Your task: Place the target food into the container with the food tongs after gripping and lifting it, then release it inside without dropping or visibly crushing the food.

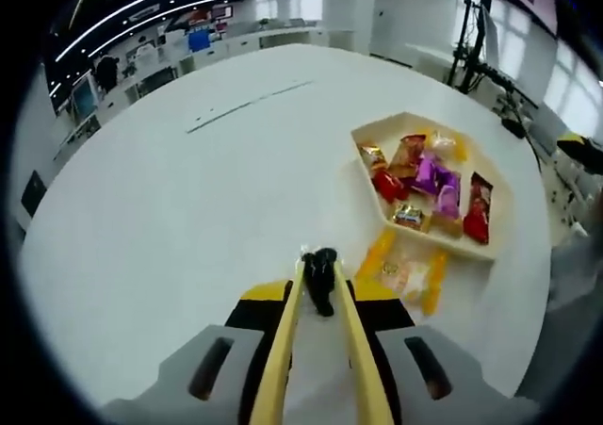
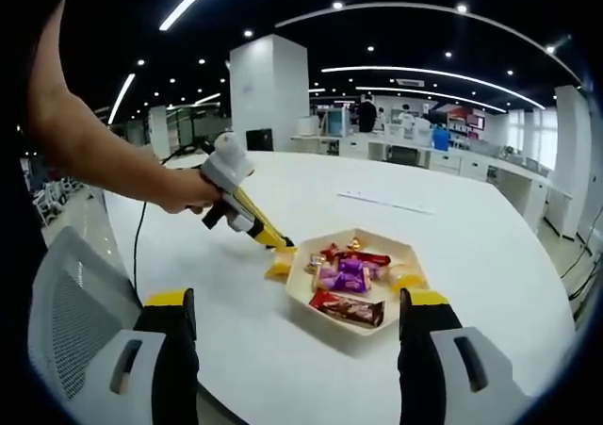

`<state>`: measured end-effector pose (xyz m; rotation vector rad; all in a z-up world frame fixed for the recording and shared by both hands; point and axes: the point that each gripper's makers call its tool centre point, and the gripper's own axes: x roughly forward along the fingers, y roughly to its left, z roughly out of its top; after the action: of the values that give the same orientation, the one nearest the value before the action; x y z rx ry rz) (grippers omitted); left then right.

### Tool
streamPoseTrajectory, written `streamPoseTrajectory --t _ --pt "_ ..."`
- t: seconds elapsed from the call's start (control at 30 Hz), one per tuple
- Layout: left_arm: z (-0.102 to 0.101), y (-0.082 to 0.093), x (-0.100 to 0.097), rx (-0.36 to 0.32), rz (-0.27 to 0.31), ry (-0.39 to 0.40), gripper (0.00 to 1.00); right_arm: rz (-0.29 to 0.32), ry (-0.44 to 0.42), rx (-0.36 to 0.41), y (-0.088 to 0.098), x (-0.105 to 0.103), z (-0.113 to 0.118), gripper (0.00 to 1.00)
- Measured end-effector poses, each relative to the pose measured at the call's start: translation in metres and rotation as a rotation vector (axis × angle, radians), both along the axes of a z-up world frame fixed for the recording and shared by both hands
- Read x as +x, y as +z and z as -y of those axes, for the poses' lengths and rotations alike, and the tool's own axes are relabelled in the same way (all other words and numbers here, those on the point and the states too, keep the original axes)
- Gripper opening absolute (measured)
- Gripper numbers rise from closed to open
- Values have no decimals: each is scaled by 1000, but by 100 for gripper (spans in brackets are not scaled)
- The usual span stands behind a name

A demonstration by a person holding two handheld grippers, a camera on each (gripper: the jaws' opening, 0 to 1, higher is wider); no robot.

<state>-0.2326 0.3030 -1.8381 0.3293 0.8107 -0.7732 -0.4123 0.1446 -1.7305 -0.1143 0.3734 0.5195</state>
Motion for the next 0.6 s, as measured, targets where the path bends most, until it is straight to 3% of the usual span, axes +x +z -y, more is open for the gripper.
streamPoseTrajectory --t 0.27,0.33,0.6 --pt "-5 5 0 8 8 -18 17 0 0 3 1 0 0 87" --pt "-4 8 1 -21 -3 -11 17 -1 3 3 0 0 -1 87" --pt "-5 21 -2 -2 0 -77 17 4 0 1 1 0 0 87"
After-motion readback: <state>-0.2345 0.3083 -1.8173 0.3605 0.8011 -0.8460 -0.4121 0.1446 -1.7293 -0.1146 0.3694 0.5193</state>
